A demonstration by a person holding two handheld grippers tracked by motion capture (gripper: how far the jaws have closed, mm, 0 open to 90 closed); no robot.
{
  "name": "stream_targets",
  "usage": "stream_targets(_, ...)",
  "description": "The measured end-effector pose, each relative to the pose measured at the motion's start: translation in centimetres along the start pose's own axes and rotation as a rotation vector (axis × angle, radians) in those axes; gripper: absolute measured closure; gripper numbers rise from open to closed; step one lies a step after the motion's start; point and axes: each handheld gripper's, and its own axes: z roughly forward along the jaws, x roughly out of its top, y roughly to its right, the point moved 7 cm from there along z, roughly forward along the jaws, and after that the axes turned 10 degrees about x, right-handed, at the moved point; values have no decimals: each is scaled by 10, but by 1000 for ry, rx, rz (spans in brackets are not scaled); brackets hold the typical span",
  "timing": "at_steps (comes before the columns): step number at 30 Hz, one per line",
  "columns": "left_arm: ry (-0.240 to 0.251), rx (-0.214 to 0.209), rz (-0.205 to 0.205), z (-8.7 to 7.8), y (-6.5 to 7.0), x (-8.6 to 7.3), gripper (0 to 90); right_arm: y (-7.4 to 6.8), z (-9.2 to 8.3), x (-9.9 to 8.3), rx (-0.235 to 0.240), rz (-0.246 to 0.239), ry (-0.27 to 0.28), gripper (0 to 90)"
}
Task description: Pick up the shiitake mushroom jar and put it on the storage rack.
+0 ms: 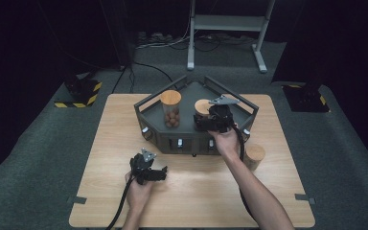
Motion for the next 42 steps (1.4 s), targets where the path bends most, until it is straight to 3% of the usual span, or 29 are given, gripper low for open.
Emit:
stream_targets(13, 1, 0, 0, 0, 0, 0, 44, 3, 8, -4, -23, -5, -16, 252)
stream_targets(17, 1, 0, 0, 0, 0, 0, 44, 0, 9, -6, -40, -44, -17, 251)
stream_targets(32, 1, -1, -1, 0, 0, 0, 45, 2, 11, -10, -15, -16, -8, 243)
stream_targets(42, 2, 0, -1, 0, 0, 0, 44, 2, 7, -11, 13, 12, 12, 111)
